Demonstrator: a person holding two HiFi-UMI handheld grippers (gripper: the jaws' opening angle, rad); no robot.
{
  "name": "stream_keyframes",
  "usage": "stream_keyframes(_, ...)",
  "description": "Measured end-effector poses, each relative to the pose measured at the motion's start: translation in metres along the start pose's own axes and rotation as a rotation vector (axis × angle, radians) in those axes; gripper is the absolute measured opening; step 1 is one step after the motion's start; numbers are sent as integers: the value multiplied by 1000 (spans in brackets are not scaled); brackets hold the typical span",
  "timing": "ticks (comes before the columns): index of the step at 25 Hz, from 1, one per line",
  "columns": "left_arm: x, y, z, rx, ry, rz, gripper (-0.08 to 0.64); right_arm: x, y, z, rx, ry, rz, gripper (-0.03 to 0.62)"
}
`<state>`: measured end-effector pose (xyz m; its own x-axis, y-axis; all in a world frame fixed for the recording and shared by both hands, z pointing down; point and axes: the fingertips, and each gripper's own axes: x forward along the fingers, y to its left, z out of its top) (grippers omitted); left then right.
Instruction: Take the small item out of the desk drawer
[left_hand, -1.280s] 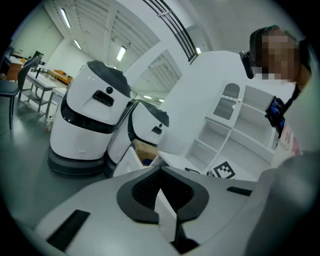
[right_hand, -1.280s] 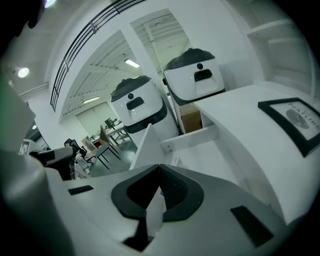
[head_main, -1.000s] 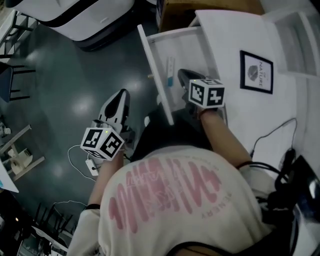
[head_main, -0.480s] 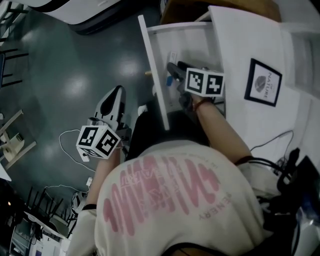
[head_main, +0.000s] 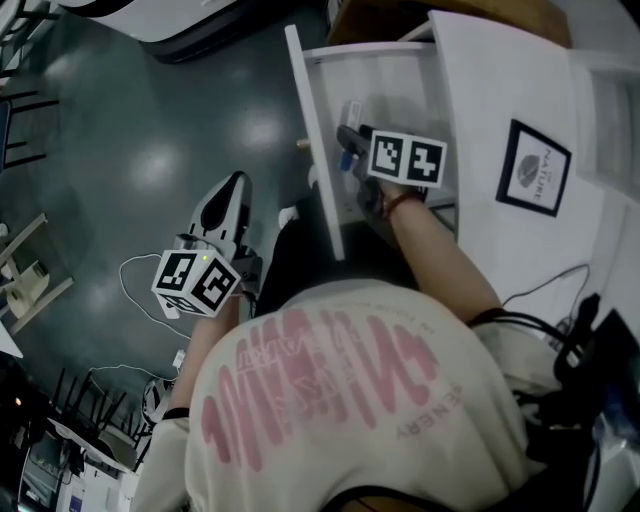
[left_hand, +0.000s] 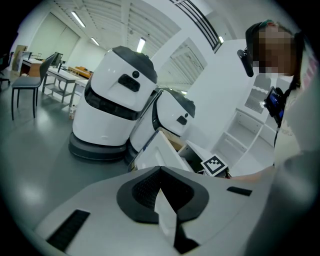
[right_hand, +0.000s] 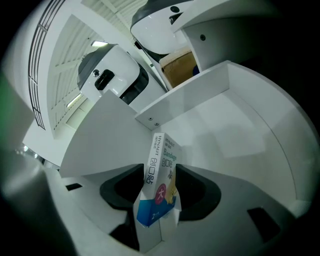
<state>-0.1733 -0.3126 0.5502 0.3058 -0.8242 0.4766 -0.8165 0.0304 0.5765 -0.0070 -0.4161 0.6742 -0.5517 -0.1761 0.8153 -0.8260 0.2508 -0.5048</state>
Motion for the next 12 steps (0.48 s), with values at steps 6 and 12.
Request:
stream_keyframes(6,6,-8,5,14,4,-40,28,-8,-6,-1,51,-28,0,149)
stream_keyframes(12,5,-11,9,29,7,-65,28,-10,-7,-5,72,-34,-9,124)
